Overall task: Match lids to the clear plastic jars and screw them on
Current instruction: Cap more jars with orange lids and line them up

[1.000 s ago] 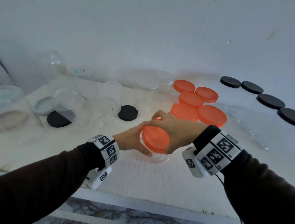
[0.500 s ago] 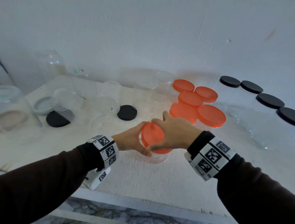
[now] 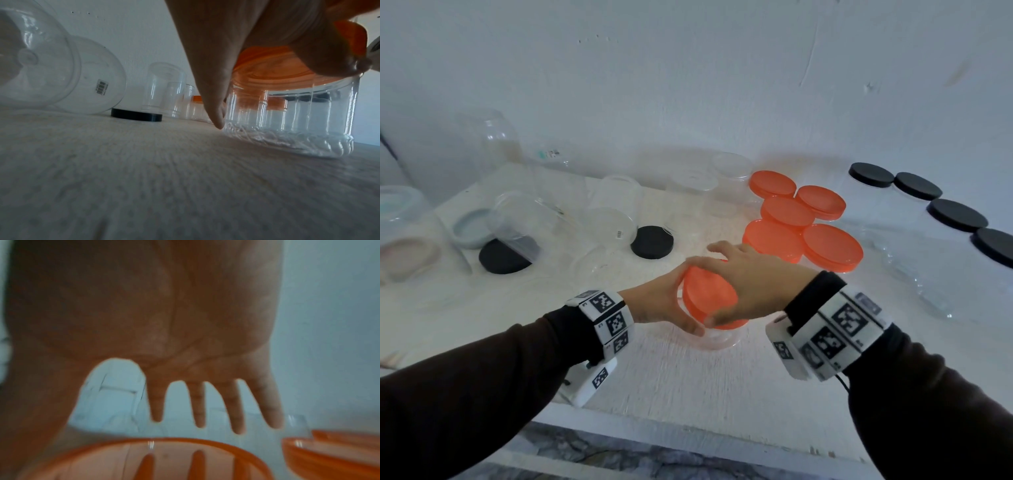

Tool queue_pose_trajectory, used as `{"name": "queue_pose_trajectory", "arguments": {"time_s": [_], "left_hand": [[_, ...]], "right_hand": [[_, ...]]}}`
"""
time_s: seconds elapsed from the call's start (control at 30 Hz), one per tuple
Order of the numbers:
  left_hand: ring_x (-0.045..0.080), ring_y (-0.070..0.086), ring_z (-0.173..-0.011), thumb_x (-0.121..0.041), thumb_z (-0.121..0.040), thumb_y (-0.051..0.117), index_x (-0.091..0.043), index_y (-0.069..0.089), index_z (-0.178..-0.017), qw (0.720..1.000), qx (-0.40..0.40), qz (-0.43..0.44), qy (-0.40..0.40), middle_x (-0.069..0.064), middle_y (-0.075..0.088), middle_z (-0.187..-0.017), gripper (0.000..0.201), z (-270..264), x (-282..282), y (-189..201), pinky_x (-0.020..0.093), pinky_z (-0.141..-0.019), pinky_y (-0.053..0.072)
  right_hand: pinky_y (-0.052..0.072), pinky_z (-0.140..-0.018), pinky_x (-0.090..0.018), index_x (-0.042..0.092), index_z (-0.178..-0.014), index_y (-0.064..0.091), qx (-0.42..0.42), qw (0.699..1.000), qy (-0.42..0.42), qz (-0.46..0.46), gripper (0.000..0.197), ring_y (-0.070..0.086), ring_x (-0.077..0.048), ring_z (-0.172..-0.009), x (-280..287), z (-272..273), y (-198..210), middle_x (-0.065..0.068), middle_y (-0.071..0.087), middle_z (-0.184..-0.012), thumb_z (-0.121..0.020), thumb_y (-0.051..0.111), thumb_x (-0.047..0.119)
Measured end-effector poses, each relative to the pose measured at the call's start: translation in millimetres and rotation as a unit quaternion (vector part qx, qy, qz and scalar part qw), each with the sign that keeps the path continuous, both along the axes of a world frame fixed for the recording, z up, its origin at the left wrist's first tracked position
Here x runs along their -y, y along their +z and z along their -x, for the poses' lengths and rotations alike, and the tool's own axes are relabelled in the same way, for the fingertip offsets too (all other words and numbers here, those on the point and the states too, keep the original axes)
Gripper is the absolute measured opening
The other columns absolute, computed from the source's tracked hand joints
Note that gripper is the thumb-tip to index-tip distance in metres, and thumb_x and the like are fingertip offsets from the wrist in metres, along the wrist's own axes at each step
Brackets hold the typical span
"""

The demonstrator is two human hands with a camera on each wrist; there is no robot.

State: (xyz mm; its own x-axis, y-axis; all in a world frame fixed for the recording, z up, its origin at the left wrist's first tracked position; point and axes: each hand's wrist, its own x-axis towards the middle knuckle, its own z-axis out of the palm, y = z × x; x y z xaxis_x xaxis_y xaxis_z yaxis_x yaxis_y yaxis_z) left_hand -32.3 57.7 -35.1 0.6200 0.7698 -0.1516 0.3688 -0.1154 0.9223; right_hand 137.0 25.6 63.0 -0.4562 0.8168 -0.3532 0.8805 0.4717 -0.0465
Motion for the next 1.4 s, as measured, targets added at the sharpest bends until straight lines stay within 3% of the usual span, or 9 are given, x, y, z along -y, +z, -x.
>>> {"name": "queue_pose_trajectory", "arguments": {"time_s": [0.1, 0.27, 0.47, 0.63, 0.8, 0.9, 1.03, 1.23, 1.4], "left_hand": [[0.005, 0.043, -0.118, -0.016, -0.055, 0.088, -0.026, 0.03, -0.133, 1.0, 0.001, -0.01, -0.002, -0.014, 0.042, -0.126, 0.098, 1, 0, -1, 0.015, -0.09, 0.041], [0.006, 0.044, -0.12, -0.02, -0.053, 0.089, -0.029, 0.025, -0.136, 1.0, 0.006, 0.009, -0.008, -0.011, 0.045, -0.129, 0.105, 2, -2, -2, 0.019, -0.096, 0.04], [0.0, 0.038, -0.121, -0.038, -0.043, 0.083, -0.025, 0.031, -0.135, 1.0, 0.018, -0.015, -0.015, -0.018, 0.035, -0.13, 0.106, 0, 2, 0, 0.016, -0.098, 0.036], [0.009, 0.044, -0.124, -0.025, -0.051, 0.088, -0.026, 0.025, -0.138, 1.0, 0.003, 0.011, -0.012, -0.009, 0.045, -0.131, 0.108, 1, 0, -2, 0.023, -0.099, 0.04], [-0.004, 0.042, -0.113, -0.011, -0.059, 0.086, -0.027, 0.028, -0.132, 1.0, -0.003, -0.004, -0.007, -0.015, 0.041, -0.125, 0.095, 1, -1, -4, 0.004, -0.084, 0.039], [0.001, 0.041, -0.118, -0.022, -0.053, 0.087, -0.023, 0.03, -0.137, 1.0, 0.003, -0.012, -0.01, -0.014, 0.039, -0.129, 0.102, 0, -2, -4, 0.007, -0.09, 0.038], [0.011, 0.044, -0.124, -0.035, -0.045, 0.088, -0.026, 0.025, -0.139, 1.0, 0.009, -0.005, -0.015, -0.005, 0.044, -0.134, 0.113, 0, -1, -4, 0.03, -0.103, 0.041], [0.001, 0.043, -0.114, -0.015, -0.055, 0.087, -0.023, 0.03, -0.135, 1.0, -0.008, -0.017, -0.014, -0.016, 0.042, -0.125, 0.099, 0, -1, -2, 0.01, -0.088, 0.039], [0.002, 0.044, -0.117, -0.032, -0.044, 0.087, -0.022, 0.034, -0.135, 1.0, 0.005, -0.025, -0.013, -0.014, 0.045, -0.125, 0.106, -1, 2, -1, 0.014, -0.094, 0.039]], "right_hand": [[0.039, -0.099, -0.042, 0.051, -0.14, 0.014, -0.015, 0.998, 0.026, 0.054, 0.086, 0.027, -0.023, -0.127, -1, -3, 1, 0.008, 0.015, -0.148, -0.074, 0.07, 0.044], [0.038, -0.072, -0.032, 0.037, -0.143, 0.019, 0.057, 0.994, -0.027, -0.089, 0.087, 0.046, -0.025, -0.101, 3, 10, -8, -0.007, 0.039, -0.128, -0.071, 0.048, 0.077], [0.043, -0.095, -0.042, 0.057, -0.133, 0.018, -0.01, 0.998, 0.024, 0.056, 0.083, 0.035, -0.021, -0.12, -5, 1, 1, 0.007, 0.021, -0.144, -0.071, 0.071, 0.043], [0.037, -0.069, -0.031, 0.034, -0.139, 0.029, 0.045, 0.994, -0.024, -0.1, 0.079, 0.045, -0.022, -0.089, 2, 12, -8, -0.005, 0.043, -0.122, -0.074, 0.048, 0.074], [0.04, -0.097, -0.04, 0.052, -0.138, 0.019, -0.04, 0.998, 0.017, 0.048, 0.082, 0.029, -0.02, -0.126, -5, -4, -2, 0.009, 0.016, -0.146, -0.073, 0.069, 0.05], [0.043, -0.094, -0.041, 0.058, -0.13, 0.026, -0.052, 0.997, 0.023, 0.059, 0.078, 0.031, -0.018, -0.116, -5, -4, -3, 0.011, 0.021, -0.138, -0.071, 0.072, 0.036], [0.04, -0.077, -0.033, 0.051, -0.134, 0.023, -0.02, 0.999, -0.017, -0.04, 0.077, 0.036, -0.022, -0.106, -1, 0, -10, 0.002, 0.032, -0.127, -0.069, 0.063, 0.063], [0.04, -0.098, -0.043, 0.057, -0.13, 0.027, -0.044, 0.995, 0.033, 0.085, 0.081, 0.025, -0.02, -0.125, -4, -5, -2, 0.013, 0.013, -0.142, -0.07, 0.076, 0.032], [0.045, -0.091, -0.039, 0.061, -0.128, 0.027, -0.036, 0.999, 0.034, 0.007, 0.078, 0.033, -0.018, -0.111, -1, -4, -5, 0.012, 0.023, -0.138, -0.067, 0.074, 0.046]]}}
